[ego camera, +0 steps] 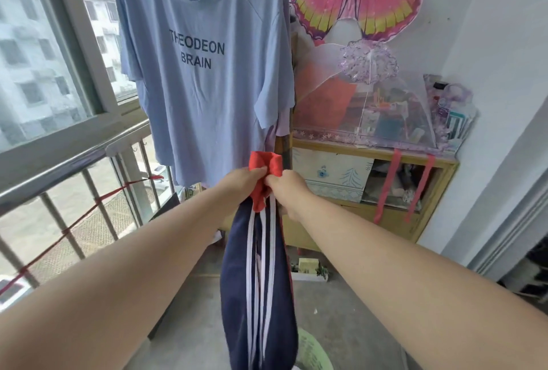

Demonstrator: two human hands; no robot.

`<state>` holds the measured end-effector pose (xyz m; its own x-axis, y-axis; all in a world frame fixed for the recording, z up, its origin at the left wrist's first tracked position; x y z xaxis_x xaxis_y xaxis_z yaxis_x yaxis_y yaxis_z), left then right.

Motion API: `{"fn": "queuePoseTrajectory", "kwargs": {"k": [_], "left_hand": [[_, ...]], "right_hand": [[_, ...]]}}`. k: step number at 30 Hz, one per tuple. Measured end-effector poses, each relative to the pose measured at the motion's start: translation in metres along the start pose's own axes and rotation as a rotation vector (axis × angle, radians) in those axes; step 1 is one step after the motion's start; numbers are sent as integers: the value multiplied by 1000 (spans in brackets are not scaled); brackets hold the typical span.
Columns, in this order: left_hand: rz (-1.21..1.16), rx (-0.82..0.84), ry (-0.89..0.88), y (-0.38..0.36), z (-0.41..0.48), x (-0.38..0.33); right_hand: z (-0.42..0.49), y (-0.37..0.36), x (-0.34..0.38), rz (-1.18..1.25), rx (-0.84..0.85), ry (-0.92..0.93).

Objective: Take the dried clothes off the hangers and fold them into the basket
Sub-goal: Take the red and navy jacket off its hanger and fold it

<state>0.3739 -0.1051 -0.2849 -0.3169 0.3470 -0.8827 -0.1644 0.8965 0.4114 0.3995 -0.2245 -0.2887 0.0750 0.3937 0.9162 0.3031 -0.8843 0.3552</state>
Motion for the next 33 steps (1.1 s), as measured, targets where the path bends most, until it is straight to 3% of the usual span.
{"fn": "queuePoseTrajectory", "kwargs": {"k": [5,8,12,14,17,20,22,25,29,33], "left_hand": [[-142,176,-16,-6,0,2],[-297,280,-75,-10,-1,7],[-335,218,-112,-3,3,14],[-235,149,-124,5,5,14],[-132,187,-210,8,2,4],[-131,364,-313,-1,-7,-8],[-127,447,-344,-6,-12,-12],[-143,464,-395,-8,-13,-13],[-231,374,-436,0,-15,-12],[-658,290,-257,18,-9,22]], "right_hand": [[-10,-10,4,232,189,-46],[-11,-17,12,236,321,2],[-11,-24,11,212,487,4],[-3,-11,15,-30,374,118],[2,18,45,-617,23,393],[0,12,59,-836,25,518],[0,3,56,-763,186,493],[3,-8,38,-462,452,365],[16,-6,37,-265,395,406],[17,10,57,-219,336,476]]}}
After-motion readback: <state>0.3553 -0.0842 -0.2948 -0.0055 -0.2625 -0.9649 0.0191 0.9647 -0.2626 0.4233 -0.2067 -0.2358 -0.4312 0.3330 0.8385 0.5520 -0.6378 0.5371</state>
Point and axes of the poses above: each hand's wrist, its own z-axis towards the middle knuckle, its own y-axis out of the back of the hand, x = y × z, the point moved 10 cm from there along z, towards the middle knuckle, and after that the axes turned 5 degrees about x, right-handed, at the moved point
